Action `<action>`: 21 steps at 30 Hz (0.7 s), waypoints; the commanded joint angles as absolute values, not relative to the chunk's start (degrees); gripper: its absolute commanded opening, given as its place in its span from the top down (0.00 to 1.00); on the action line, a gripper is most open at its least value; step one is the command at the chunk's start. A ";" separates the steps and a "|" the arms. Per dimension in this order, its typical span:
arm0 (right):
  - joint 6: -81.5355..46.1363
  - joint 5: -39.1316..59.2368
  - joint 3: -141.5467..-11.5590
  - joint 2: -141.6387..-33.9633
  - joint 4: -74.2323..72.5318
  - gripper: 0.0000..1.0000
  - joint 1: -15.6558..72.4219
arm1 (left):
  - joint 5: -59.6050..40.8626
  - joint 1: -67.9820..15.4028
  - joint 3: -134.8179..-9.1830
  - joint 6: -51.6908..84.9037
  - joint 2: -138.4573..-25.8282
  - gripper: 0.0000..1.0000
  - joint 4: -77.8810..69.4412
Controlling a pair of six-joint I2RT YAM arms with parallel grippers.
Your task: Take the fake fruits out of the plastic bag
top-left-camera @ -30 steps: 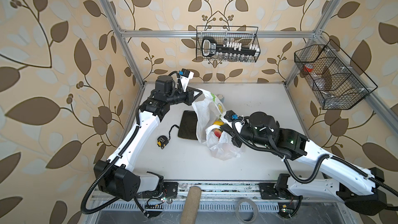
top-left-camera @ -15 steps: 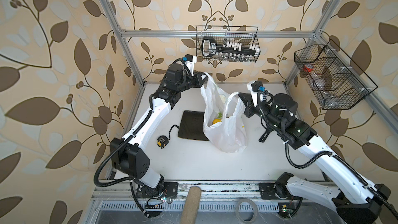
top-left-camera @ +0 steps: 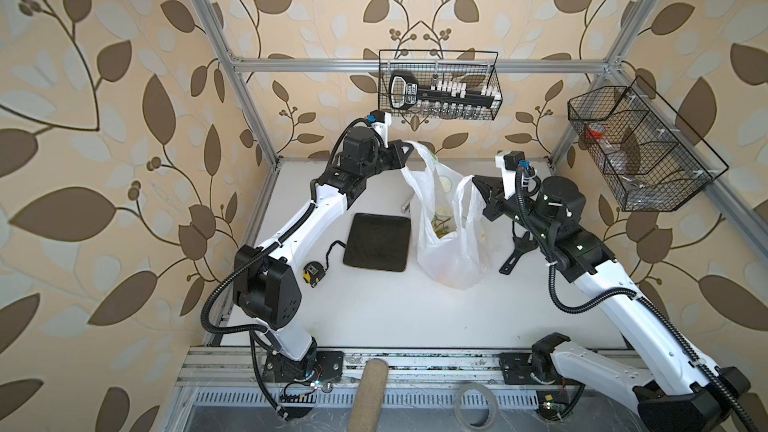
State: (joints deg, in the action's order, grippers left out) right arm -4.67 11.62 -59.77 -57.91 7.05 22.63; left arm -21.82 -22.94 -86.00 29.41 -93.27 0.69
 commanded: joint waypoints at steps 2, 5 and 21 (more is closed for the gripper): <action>-14.66 17.21 -55.00 -54.18 11.38 1.00 22.63 | -20.42 -23.47 -79.02 28.88 -86.06 1.00 0.35; -19.54 18.72 -55.39 -52.41 16.04 0.78 22.59 | -19.33 -23.54 -76.22 29.00 -84.21 1.00 2.01; -29.07 26.03 -92.84 -64.12 53.90 0.19 23.29 | -18.98 -24.24 -78.31 30.38 -85.76 1.00 3.52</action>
State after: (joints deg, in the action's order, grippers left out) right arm -25.50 24.43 -89.41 -60.93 42.33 22.79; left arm -19.03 -23.70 -75.77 30.26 -86.83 4.47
